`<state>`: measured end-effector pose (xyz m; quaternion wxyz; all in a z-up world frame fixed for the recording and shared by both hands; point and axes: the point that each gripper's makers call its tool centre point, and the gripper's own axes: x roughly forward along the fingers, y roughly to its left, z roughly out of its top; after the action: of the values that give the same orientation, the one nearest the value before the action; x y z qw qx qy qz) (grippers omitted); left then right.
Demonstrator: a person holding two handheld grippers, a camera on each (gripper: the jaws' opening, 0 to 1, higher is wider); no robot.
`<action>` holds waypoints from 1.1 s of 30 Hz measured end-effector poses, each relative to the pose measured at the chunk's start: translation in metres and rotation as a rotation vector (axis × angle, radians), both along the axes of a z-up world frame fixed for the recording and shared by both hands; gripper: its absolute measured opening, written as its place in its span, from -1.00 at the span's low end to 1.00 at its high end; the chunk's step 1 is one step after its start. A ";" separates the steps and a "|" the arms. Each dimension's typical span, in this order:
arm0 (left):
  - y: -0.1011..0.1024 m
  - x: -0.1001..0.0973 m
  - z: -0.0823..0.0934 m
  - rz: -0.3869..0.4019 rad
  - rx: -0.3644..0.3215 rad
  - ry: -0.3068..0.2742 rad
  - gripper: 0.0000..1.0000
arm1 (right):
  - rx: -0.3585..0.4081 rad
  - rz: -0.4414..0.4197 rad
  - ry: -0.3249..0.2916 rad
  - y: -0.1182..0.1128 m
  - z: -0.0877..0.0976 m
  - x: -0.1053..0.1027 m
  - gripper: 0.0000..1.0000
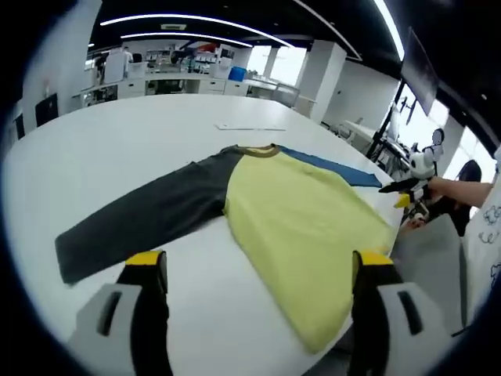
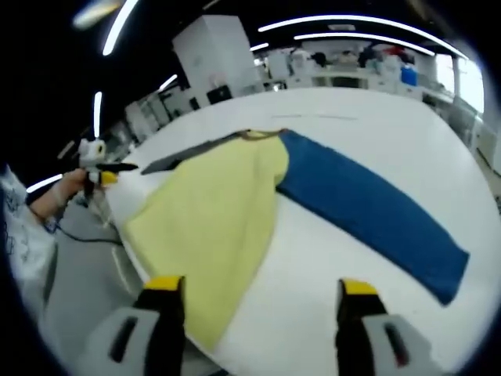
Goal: Fold the garment on the visible template until the final outline fits inside the template.
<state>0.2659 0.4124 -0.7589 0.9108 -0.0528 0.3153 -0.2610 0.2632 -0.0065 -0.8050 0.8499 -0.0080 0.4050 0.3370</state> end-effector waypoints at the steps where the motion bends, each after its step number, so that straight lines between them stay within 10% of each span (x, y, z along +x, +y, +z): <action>1: 0.000 0.004 0.001 0.002 -0.004 -0.003 0.96 | 0.001 0.001 -0.012 0.002 0.003 0.004 0.79; 33: 0.027 0.189 -0.024 -0.045 0.177 -0.035 0.25 | -0.047 0.113 -0.104 0.047 0.015 0.213 0.54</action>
<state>0.4551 0.4393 -0.7831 0.9112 0.0398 0.3223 -0.2534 0.4758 0.0405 -0.7904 0.8490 -0.0683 0.3672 0.3738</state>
